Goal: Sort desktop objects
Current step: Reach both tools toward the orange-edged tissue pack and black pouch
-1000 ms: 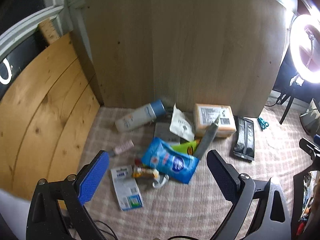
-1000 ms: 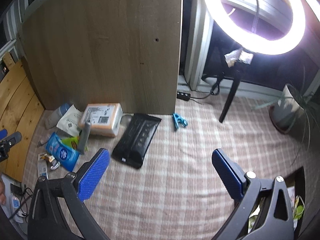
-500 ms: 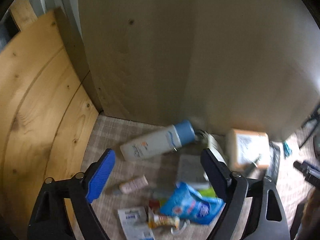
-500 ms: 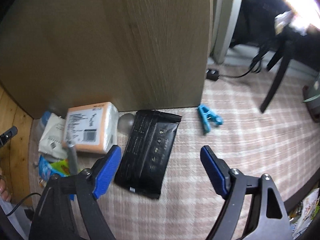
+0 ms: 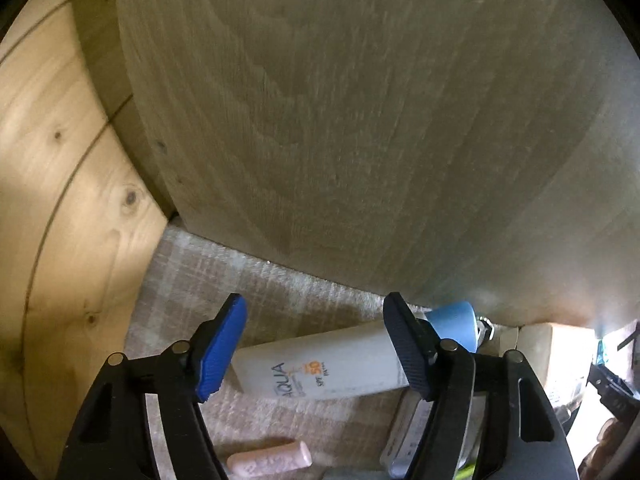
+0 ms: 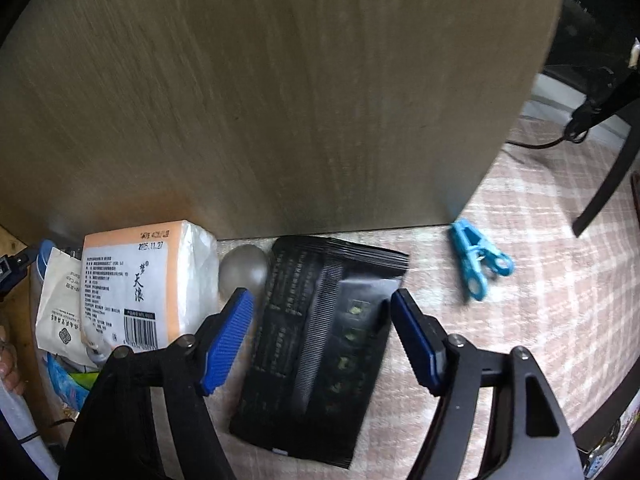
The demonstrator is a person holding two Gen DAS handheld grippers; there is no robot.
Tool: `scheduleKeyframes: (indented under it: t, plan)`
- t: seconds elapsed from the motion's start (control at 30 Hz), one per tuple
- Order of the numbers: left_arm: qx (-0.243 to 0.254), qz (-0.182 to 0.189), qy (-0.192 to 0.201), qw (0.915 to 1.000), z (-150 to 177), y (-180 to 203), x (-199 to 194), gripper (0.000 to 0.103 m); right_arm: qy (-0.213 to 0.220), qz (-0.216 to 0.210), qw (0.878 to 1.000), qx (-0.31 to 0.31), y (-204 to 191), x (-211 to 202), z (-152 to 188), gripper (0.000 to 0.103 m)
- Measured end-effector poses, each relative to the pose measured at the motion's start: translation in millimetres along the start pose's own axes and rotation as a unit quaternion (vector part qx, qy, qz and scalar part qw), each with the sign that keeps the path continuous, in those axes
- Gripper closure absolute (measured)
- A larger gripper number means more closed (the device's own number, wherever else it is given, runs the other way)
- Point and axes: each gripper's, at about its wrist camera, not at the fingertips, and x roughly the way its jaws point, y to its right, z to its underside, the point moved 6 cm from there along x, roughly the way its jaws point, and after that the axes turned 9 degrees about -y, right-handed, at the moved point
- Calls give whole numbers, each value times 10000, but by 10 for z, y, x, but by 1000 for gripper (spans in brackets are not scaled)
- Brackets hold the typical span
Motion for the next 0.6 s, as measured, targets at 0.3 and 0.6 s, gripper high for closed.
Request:
scheduleKeyframes:
  t: [0.3,0.6]
  plan:
    - [-110,-28,22,9999,94,44,123,36,5,281,9979,-590,-153,20,50,32]
    - [216,421,-183,9987,509,542,267,45,-55,456,9932,-1069,-317,-17,251,42]
